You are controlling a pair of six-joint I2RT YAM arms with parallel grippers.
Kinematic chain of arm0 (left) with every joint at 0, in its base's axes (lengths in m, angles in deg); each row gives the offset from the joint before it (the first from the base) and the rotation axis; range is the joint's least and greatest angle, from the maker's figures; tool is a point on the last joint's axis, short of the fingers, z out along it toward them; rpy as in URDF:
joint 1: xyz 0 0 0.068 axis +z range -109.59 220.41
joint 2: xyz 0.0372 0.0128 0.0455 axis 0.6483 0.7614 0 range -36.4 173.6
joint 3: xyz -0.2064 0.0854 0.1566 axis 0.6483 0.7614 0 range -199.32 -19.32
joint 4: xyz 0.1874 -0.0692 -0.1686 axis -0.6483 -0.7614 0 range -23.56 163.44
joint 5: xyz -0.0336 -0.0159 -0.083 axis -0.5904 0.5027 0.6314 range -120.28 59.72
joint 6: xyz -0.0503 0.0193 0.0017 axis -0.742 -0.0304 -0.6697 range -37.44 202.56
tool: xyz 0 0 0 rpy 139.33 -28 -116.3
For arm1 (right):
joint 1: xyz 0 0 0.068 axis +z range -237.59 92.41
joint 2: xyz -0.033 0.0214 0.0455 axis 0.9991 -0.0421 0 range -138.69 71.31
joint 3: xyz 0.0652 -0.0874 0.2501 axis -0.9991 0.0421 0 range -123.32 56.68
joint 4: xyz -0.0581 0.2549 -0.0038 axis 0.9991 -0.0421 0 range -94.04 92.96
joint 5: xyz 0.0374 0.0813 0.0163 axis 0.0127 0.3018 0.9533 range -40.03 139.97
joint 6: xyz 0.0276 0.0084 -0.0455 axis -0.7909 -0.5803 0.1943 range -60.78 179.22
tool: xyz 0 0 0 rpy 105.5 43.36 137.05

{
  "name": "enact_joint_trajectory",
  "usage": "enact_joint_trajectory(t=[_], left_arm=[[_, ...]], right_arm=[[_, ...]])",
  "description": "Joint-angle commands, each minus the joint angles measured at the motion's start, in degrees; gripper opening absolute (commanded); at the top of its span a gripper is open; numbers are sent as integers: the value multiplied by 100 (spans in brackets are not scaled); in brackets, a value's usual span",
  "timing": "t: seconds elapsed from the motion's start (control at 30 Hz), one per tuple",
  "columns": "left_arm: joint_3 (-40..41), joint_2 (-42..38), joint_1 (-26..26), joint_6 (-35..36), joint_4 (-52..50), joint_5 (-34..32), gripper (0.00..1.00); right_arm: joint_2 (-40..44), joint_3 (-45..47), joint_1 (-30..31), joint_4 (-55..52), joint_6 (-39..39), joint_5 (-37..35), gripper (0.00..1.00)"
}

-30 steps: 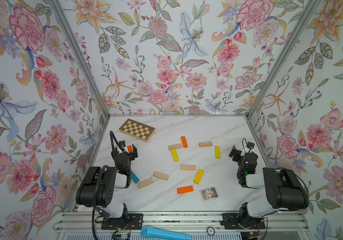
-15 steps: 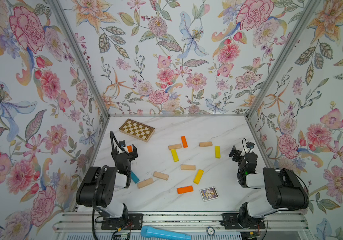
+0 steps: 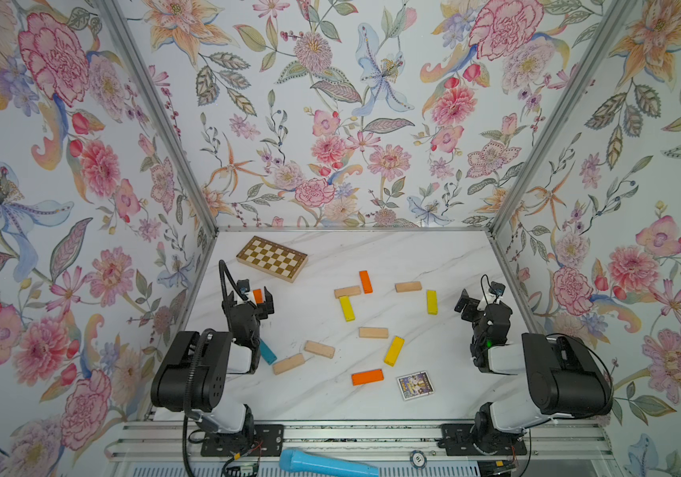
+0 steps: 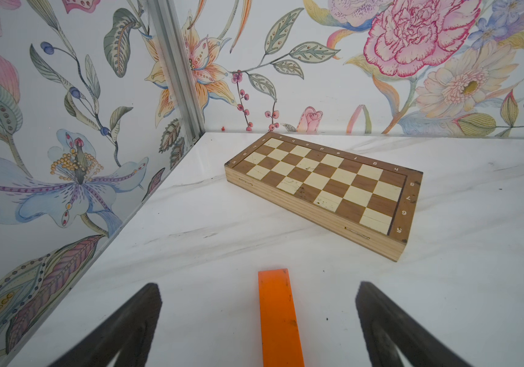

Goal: Assemble the number 6 with building blocks
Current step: Pick up the building block from the center of the board.

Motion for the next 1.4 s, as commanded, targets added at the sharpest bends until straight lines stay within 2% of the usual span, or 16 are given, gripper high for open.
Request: enact_joint_trajectory(t=[0.0,0.27,0.37,0.43,0.5,0.57,0.7,0.8,0.9,1.0,1.07,1.23,1.37], left_arm=[[-115,25,70,-33,-90,127,99],[-125,16,90,-51,-121,155,99],[-70,-37,78,-3,-69,162,99],[-321,-558,20,-7,-889,-32,99],[-781,-954,12,-216,-2192,-270,99],[-1055,-1173,-99,-304,-2853,-456,99],[-1869,-1430,-612,-490,-4260,-918,99],[-2607,-1536,-954,-605,-5599,-980,99],[-3131,-1704,-1095,-808,-6710,-481,99],[-3593,-1777,-1139,-1053,-7712,228,99],[-3846,-1745,-1250,-1100,-8224,412,99],[-4070,-1515,-1557,-1168,-8625,916,99],[-4171,-1130,-1784,-1090,-8602,1274,99]], right_arm=[[-74,-46,156,154,82,-286,99],[-81,-15,206,228,102,-413,99],[329,-54,258,-157,83,-699,99],[791,-170,348,-748,65,-1050,99],[1288,-520,374,-1760,-166,-1525,99],[1722,-803,352,-2569,-487,-1691,99],[2413,-1325,261,-3782,-1228,-1417,99],[2770,-1673,350,-4652,-1780,-1243,99],[2958,-2062,620,-5651,-2100,-991,99],[3025,-2229,1044,-6189,-2117,-769,99],[2885,-2425,1264,-6616,-2132,-568,99],[2187,-2911,1813,-7300,-1878,-87,99],[1331,-3560,2197,-7976,-1817,-108,99]])
